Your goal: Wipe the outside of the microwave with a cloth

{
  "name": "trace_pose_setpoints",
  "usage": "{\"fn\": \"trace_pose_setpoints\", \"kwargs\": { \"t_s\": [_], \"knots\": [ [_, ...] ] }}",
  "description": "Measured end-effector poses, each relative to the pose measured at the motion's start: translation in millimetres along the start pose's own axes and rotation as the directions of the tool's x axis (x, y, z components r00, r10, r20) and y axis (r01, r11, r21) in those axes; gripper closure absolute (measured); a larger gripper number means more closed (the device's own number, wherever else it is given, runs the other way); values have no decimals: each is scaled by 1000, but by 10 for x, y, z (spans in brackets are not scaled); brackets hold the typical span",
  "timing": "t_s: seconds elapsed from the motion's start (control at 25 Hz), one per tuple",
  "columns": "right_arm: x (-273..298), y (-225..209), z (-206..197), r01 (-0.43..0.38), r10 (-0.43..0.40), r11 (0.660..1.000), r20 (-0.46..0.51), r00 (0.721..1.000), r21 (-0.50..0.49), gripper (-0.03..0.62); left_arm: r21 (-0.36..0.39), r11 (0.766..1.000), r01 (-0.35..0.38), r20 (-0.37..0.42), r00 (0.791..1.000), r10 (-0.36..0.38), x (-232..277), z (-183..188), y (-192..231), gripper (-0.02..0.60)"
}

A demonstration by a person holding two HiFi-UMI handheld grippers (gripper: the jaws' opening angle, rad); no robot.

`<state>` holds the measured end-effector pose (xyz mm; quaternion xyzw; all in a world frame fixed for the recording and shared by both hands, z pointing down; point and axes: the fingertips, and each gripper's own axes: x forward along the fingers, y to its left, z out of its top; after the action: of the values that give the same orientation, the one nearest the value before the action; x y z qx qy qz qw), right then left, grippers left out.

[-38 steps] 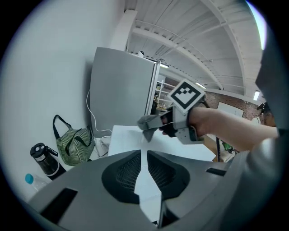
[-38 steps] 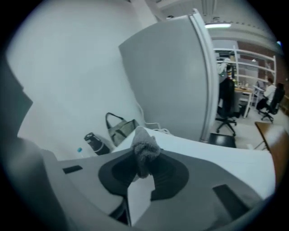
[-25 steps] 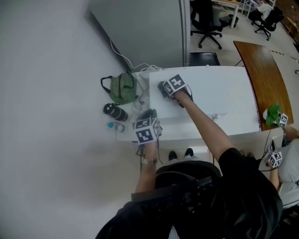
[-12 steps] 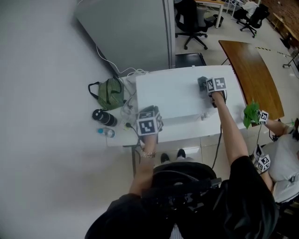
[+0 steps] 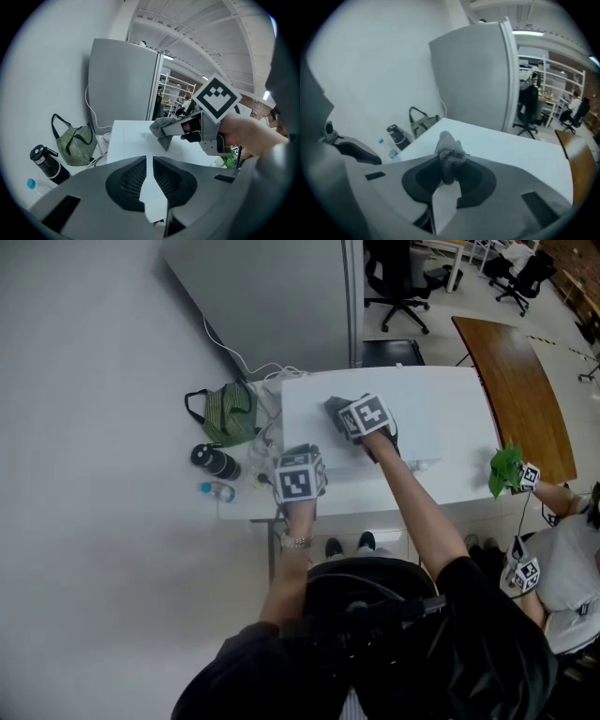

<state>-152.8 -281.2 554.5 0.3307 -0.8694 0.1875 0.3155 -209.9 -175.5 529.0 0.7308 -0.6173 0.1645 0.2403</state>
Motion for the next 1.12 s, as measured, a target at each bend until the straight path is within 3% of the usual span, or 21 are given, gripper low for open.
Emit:
{"fn": "trace_pose_setpoints", "kwargs": {
  "t_s": [0.16,0.48,0.8,1.12],
  "knots": [
    [103,444,115,-61,62,997,11,998,-52,528,-33,996,-77,-10,997,77,-111,-148,347,534],
    [43,476,-116,-77,76,997,-22,997,-20,528,-76,989,-123,1,992,123,-299,-233,541,534],
    [45,710,-214,-119,118,993,-33,992,-24,528,-57,997,-59,-2,998,59,-170,-196,304,534],
    [62,992,-286,-168,166,985,-42,985,-35,526,-10,998,57,-19,998,-58,89,-153,-142,534]
  ]
}}
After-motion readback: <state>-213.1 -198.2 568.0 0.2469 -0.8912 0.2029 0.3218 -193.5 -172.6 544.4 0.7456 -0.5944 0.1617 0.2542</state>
